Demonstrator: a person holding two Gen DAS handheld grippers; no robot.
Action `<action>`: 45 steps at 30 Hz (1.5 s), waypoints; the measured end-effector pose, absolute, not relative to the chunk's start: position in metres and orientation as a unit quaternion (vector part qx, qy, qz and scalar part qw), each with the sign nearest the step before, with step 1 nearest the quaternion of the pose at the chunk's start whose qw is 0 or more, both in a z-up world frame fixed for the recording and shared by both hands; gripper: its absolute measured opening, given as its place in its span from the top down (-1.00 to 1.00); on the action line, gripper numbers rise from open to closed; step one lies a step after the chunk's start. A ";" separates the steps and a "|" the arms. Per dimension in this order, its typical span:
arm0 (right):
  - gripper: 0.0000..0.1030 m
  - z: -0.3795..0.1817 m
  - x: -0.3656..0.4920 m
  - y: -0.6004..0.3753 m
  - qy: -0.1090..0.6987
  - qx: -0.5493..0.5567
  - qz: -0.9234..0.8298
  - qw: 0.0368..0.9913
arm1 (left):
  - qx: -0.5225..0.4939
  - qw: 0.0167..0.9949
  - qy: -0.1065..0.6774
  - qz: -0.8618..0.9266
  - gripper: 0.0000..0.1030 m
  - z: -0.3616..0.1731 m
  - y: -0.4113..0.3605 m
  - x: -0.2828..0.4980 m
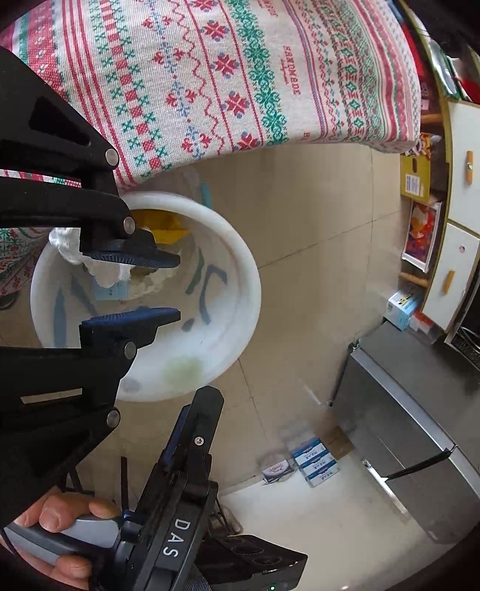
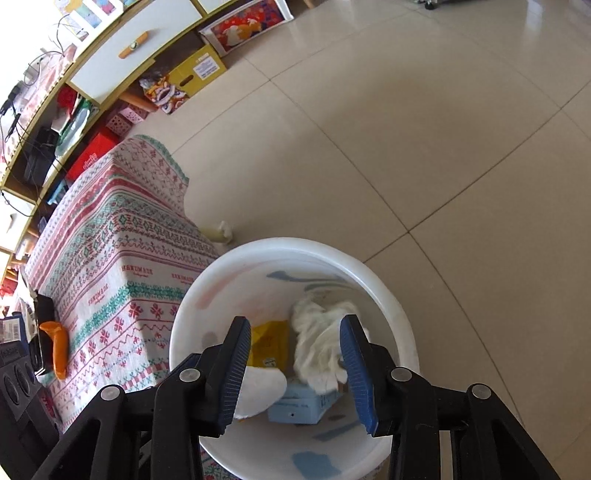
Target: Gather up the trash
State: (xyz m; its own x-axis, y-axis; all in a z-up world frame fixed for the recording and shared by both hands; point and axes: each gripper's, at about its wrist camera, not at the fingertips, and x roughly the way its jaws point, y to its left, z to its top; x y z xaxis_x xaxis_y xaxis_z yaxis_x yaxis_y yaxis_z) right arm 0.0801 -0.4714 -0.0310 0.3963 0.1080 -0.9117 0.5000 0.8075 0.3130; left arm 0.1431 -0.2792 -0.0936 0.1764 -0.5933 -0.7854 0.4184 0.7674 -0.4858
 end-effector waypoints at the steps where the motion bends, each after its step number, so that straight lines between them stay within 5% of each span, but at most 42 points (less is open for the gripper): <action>1: 0.12 -0.030 0.081 -0.471 0.533 0.285 -0.124 0.787 | -0.084 0.764 0.548 -0.330 0.54 -0.092 -0.275 0.144; 18: 0.05 -0.022 0.091 -0.448 0.526 0.274 -0.086 0.801 | -0.103 0.797 0.518 -0.292 0.54 -0.051 -0.192 0.144; 20: -0.09 -0.027 0.095 -0.435 0.543 0.265 -0.051 0.795 | -0.107 0.800 0.516 -0.287 0.54 -0.049 -0.179 0.145; 28: -0.10 -0.057 0.107 -0.343 0.631 0.228 0.131 0.730 | -0.129 0.807 0.509 -0.269 0.54 -0.041 -0.144 0.144; 45: 0.09 -0.080 0.113 -0.364 0.640 0.170 -0.029 0.749 | -0.137 0.812 0.505 -0.259 0.54 -0.035 -0.114 0.137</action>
